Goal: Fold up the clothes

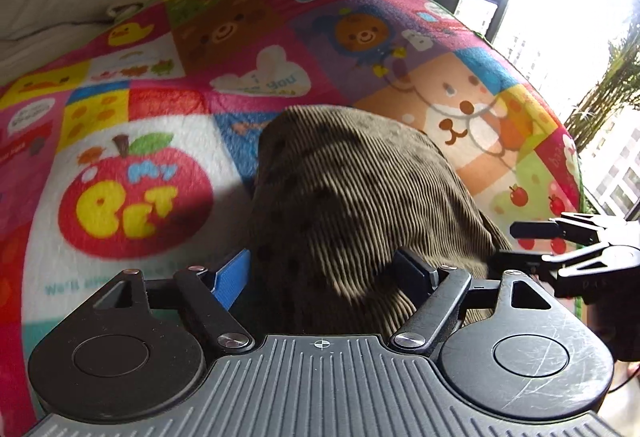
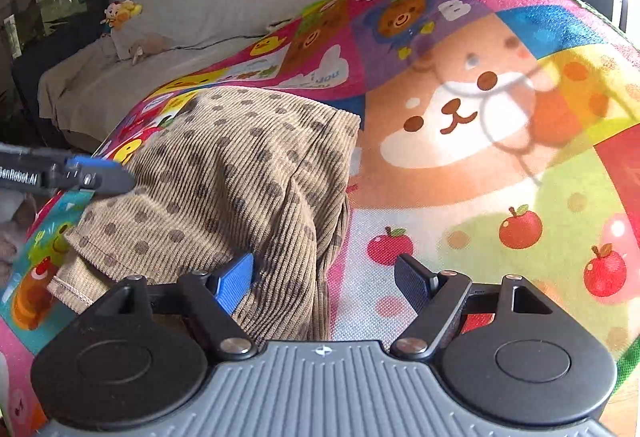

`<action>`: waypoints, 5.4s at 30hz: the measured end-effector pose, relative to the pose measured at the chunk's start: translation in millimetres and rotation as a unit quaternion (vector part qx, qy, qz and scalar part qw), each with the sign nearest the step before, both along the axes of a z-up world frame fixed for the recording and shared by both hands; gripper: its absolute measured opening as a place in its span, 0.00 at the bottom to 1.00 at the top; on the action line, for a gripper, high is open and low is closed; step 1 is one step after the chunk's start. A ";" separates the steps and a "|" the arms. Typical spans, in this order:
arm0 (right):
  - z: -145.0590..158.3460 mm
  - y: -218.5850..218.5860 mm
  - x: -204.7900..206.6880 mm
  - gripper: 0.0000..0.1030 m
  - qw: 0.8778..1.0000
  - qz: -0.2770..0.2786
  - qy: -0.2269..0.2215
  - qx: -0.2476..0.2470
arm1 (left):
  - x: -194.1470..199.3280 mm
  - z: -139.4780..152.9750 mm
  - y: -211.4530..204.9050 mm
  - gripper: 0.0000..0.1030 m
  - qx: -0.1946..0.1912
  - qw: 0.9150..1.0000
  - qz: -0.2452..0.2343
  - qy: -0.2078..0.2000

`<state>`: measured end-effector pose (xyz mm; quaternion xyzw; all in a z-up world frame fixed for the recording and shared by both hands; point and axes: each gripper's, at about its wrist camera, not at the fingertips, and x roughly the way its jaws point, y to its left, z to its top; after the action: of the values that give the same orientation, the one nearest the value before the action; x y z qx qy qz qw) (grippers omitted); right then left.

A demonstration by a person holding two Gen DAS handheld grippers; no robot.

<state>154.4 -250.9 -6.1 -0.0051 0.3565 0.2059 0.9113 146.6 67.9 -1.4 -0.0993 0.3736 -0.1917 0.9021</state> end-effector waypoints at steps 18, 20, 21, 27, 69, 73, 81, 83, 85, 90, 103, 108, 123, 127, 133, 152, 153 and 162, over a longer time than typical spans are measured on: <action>-5.6 96.2 112.5 0.48 0.998 0.062 -0.029 0.008 | 73.3 -9.4 24.9 0.59 -0.020 0.999 0.020 -0.018; -7.2 104.1 132.5 0.48 0.997 0.057 -0.044 -0.003 | 82.4 -3.4 24.5 0.57 -0.007 1.000 0.005 -0.025; -6.8 103.4 139.4 0.48 0.997 0.052 -0.049 -0.008 | 86.1 -0.2 23.9 0.57 0.000 1.000 -0.004 -0.029; 2.5 85.1 142.4 0.55 0.995 0.026 -0.085 -0.048 | 83.8 50.6 39.1 0.66 -0.022 0.994 -0.046 -0.100; -18.2 62.2 100.5 0.83 0.999 -0.007 -0.049 -0.020 | 68.5 -14.9 22.1 0.91 0.092 0.994 0.052 -0.035; -24.0 60.0 100.9 0.88 0.999 -0.006 -0.036 -0.026 | 57.5 -15.0 22.6 0.93 0.103 0.991 0.076 -0.044; -22.0 46.6 76.4 1.00 0.998 -0.034 -0.055 -0.003 | -7.4 0.2 -10.8 0.99 0.073 0.982 0.151 -0.089; -20.8 40.4 60.3 1.00 0.998 -0.031 -0.060 0.009 | -25.6 -2.1 -22.6 1.00 0.063 0.982 0.156 -0.086; -21.4 34.1 44.4 1.00 0.998 -0.033 -0.052 0.013 | -39.4 -5.4 -32.6 1.00 0.063 0.982 0.160 -0.080; -21.7 18.8 0.4 1.00 0.998 -0.044 -0.049 0.008 | -62.6 -18.0 -51.9 1.00 0.101 0.976 0.187 -0.046; -23.7 35.5 -7.2 1.00 0.995 -0.043 -0.056 -0.072 | -50.8 -26.1 -62.4 1.00 0.161 0.970 0.182 -0.021; -29.6 34.7 -1.5 1.00 0.996 -0.039 -0.032 -0.071 | -51.7 -26.1 -63.8 1.00 0.161 0.970 0.182 -0.021; -29.7 27.1 -0.6 1.00 0.998 -0.043 -0.024 -0.048 | -51.3 -25.8 -63.7 1.00 0.161 0.970 0.182 -0.020; -29.5 26.5 -0.3 1.00 0.998 -0.043 -0.023 -0.047 | -51.4 -25.8 -63.8 1.00 0.161 0.970 0.183 -0.020; -29.5 26.1 -0.1 1.00 0.998 -0.044 -0.023 -0.045 | -51.4 -25.8 -63.5 1.00 0.160 0.970 0.182 -0.020; -29.2 24.0 0.8 1.00 0.998 -0.049 -0.018 -0.038 | -50.9 -26.2 -63.0 1.00 0.159 0.970 0.182 -0.021; -29.2 24.1 1.1 1.00 0.998 -0.047 -0.018 -0.038 | -50.8 -26.3 -63.2 1.00 0.159 0.970 0.182 -0.021; -29.3 25.4 2.0 1.00 0.999 -0.028 -0.015 -0.031 | -49.8 -26.1 -62.3 1.00 0.157 0.970 0.183 -0.021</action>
<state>156.4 -225.5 -35.5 -0.0263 0.3488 0.1694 0.9214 96.8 5.6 -27.5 -0.0186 0.3552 0.0356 0.9339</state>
